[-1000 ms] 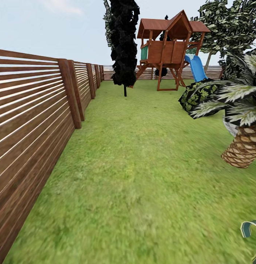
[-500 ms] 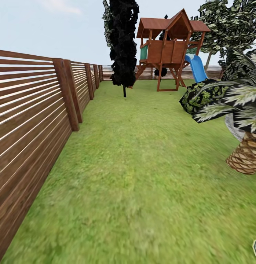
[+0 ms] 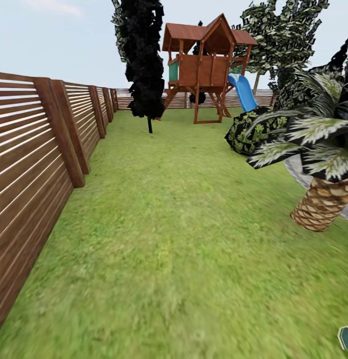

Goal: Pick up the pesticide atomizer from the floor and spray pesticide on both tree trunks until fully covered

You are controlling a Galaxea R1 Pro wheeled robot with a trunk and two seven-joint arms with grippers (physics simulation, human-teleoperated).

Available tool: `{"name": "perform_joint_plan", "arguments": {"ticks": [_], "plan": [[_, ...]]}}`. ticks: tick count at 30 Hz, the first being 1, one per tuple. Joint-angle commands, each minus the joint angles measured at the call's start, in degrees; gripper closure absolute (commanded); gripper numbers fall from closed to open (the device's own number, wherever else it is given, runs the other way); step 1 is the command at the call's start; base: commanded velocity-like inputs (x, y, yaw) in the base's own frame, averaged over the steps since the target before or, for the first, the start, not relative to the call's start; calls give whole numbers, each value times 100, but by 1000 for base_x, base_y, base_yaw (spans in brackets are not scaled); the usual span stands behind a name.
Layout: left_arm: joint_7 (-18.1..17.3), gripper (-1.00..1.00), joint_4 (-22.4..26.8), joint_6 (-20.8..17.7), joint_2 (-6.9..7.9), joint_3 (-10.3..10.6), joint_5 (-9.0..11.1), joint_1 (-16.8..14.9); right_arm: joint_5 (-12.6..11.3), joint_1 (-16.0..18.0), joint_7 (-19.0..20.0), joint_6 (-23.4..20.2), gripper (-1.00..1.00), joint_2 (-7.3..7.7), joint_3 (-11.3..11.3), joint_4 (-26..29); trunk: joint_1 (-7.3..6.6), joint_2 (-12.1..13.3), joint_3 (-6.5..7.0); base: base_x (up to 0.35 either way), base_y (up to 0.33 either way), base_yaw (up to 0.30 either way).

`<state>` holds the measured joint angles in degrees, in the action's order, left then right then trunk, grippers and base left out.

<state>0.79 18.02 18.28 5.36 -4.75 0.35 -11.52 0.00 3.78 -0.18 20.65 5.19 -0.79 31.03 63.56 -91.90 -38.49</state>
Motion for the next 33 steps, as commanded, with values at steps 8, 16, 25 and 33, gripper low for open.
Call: {"name": "perform_joint_plan", "arguments": {"ticks": [8,16,25,33], "plan": [[-1,-100,0,0,0,0,0,-3,4,0,0,4,-100,0,0,0,0,0,0,340,157,-56],[-2,-100,0,0,0,0,0,-1,9,0,-6,9,-100,0,0,0,0,0,0,340,159,-2],[0,-100,0,0,0,0,0,-3,2,0,-3,0,-100,0,0,0,0,0,0,339,159,0],[0,-100,0,0,0,0,0,-4,-8,0,-5,0,-100,0,-3,0,0,0,6,339,159,-48]]}}
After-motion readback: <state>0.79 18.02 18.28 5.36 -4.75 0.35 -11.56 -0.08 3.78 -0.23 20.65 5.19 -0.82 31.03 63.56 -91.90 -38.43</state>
